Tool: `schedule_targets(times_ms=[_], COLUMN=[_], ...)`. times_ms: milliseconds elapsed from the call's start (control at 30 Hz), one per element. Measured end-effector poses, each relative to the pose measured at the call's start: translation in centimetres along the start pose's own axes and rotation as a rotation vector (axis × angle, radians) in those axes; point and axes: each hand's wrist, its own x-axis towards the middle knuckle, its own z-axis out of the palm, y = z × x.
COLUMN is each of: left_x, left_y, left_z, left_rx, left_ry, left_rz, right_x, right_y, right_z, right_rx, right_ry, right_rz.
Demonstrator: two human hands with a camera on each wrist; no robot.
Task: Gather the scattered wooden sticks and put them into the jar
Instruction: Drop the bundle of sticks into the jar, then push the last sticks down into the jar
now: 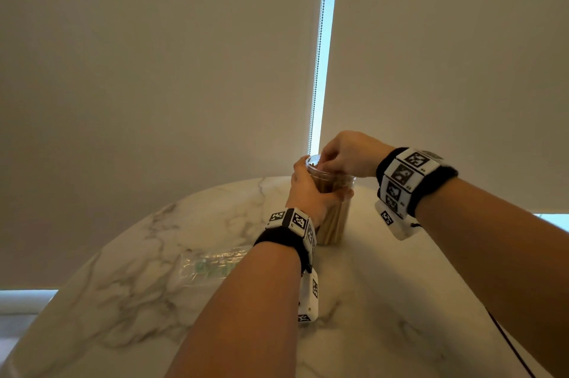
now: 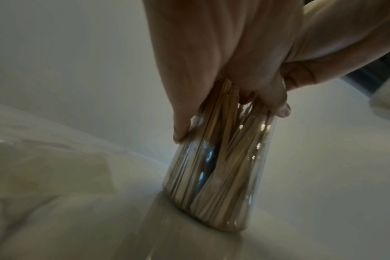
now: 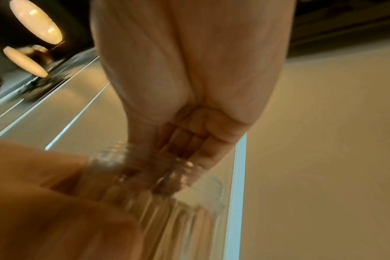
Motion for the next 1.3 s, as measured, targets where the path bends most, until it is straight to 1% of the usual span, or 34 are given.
schedule_targets(times_ms=[33, 100, 167, 233, 333, 433, 500, 567, 633, 700, 800, 833, 900, 967, 1033, 1100, 1167, 1233, 1300], left_x=[0.0, 0.0, 0.0, 0.0, 0.0, 0.0, -0.1, -0.1, -0.1, -0.1, -0.2, -0.2, -0.2, -0.2, -0.3, -0.4, -0.4, -0.5, -0.6], left_y=[0.0, 0.1, 0.1, 0.0, 0.1, 0.0, 0.2, 0.2, 0.3, 0.2, 0.2, 0.1, 0.0, 0.1, 0.0, 0.1, 0.1, 0.1, 0.3], left_z=[0.0, 0.0, 0.0, 0.1, 0.0, -0.1, -0.1, -0.1, -0.2, -0.2, -0.1, -0.1, -0.1, -0.1, -0.2, -0.2, -0.2, -0.2, -0.3], left_rx=[0.002, 0.008, 0.012, 0.015, 0.027, 0.030, 0.034, 0.035, 0.032, 0.028, 0.031, 0.027, 0.027, 0.036, 0.038, 0.045, 0.050, 0.053, 0.045], left_ry=[-0.005, 0.001, 0.012, 0.010, 0.007, 0.008, 0.006, 0.008, 0.005, -0.002, 0.011, 0.015, 0.021, 0.019, 0.014, 0.015, 0.015, 0.012, 0.008], left_rz=[0.000, 0.000, -0.003, -0.005, -0.004, 0.009, 0.012, 0.006, -0.006, -0.011, -0.010, -0.014, -0.014, -0.008, 0.009, 0.019, 0.015, 0.002, -0.006], right_x=[-0.1, -0.1, -0.1, -0.1, 0.4, 0.9, 1.3, 1.2, 1.4, 1.5, 1.4, 1.4, 1.3, 1.2, 1.2, 1.2, 1.4, 1.6, 2.2], right_y=[0.0, -0.1, -0.1, -0.1, -0.3, -0.9, -0.9, -1.0, -1.0, -1.1, -1.2, -1.3, -1.7, -2.5, -3.0, -3.1, -2.7, -2.5, -2.1], right_z=[-0.2, -0.9, -1.0, -0.7, -0.1, -0.5, -0.9, -0.8, -0.2, -0.1, -1.2, -1.3, -0.8, -0.4, -1.1, -1.7, -1.8, -1.4, -0.8], right_rx=[-0.017, 0.040, 0.127, 0.153, 0.050, -0.120, -0.057, -0.005, -0.043, -0.069, -0.039, -0.111, -0.345, -0.436, -0.388, -0.318, -0.325, -0.322, -0.236], right_ry=[-0.045, -0.095, -0.099, -0.105, -0.131, -0.093, -0.074, -0.097, -0.116, -0.102, -0.075, -0.064, -0.060, -0.057, -0.093, -0.160, -0.212, -0.193, -0.112], right_rz=[0.005, 0.018, 0.015, -0.005, -0.004, 0.029, 0.059, 0.057, 0.031, 0.027, 0.099, 0.114, 0.113, 0.088, 0.107, 0.148, 0.156, 0.151, 0.141])
